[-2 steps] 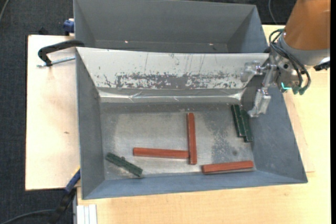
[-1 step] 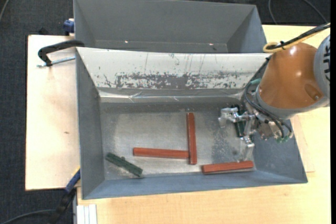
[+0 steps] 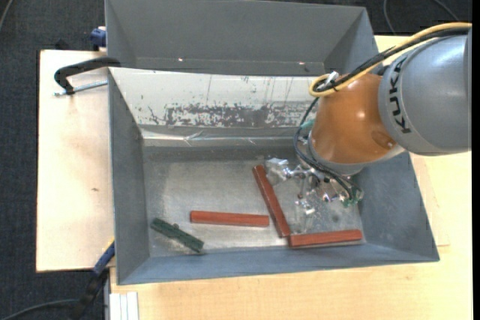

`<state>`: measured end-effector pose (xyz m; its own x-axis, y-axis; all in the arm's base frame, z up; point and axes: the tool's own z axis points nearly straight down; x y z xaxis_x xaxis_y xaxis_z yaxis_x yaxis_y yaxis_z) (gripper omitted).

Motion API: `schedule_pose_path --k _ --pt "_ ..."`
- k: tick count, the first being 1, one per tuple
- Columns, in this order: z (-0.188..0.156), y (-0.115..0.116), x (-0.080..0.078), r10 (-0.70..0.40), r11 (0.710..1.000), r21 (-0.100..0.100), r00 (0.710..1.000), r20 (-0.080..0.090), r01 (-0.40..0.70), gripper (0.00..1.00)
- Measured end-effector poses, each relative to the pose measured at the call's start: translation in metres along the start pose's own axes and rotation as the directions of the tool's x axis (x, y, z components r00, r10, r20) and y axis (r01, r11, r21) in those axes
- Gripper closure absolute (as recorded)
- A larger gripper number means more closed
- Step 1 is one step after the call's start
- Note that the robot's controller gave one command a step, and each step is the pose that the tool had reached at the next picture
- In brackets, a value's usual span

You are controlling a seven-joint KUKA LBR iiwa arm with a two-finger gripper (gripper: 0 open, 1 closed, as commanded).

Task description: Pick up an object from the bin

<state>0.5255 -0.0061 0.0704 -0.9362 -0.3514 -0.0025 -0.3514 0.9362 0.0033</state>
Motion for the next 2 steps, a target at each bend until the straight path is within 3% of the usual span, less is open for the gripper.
schedule_pose_path --k 1,2 --pt "-0.038 0.051 -0.023 -0.112 0.994 0.003 0.994 0.007 0.112 0.0" --pt "0.002 0.073 0.008 -0.165 0.986 0.001 0.986 -0.003 0.165 0.0"
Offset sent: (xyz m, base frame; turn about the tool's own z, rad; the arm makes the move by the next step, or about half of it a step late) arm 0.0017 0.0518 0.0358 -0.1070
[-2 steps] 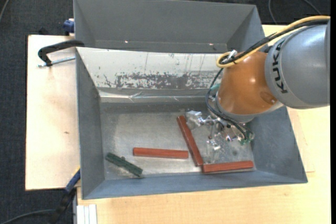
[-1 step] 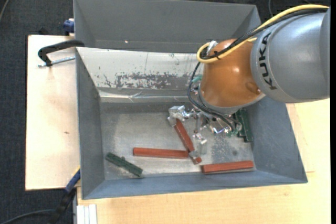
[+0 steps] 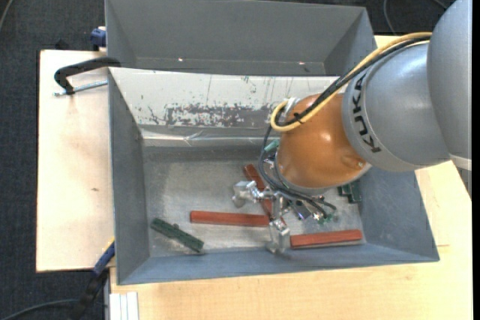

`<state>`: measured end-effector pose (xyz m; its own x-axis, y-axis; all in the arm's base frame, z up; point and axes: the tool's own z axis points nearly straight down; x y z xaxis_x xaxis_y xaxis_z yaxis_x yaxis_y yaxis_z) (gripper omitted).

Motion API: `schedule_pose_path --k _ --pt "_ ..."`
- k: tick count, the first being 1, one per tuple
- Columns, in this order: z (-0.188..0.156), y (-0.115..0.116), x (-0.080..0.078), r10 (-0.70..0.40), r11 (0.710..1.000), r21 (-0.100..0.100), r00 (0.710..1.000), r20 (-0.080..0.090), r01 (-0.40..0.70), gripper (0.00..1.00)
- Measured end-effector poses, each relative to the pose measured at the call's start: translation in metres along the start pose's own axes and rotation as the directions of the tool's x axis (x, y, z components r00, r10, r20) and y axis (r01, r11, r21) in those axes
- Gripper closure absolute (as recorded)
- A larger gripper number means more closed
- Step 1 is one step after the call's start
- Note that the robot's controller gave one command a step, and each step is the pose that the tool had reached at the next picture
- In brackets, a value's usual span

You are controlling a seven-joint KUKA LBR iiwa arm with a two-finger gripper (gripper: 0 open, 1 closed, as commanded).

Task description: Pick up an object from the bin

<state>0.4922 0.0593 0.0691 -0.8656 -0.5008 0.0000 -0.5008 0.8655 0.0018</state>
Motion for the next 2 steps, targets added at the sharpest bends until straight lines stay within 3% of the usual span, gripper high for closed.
schedule_pose_path --k 1,2 --pt "-0.002 -0.001 -0.001 0.003 1.0 0.002 1.0 0.004 -0.003 1.0" --pt "-0.148 -0.038 0.009 -0.037 0.999 0.009 0.999 0.012 0.037 1.0"
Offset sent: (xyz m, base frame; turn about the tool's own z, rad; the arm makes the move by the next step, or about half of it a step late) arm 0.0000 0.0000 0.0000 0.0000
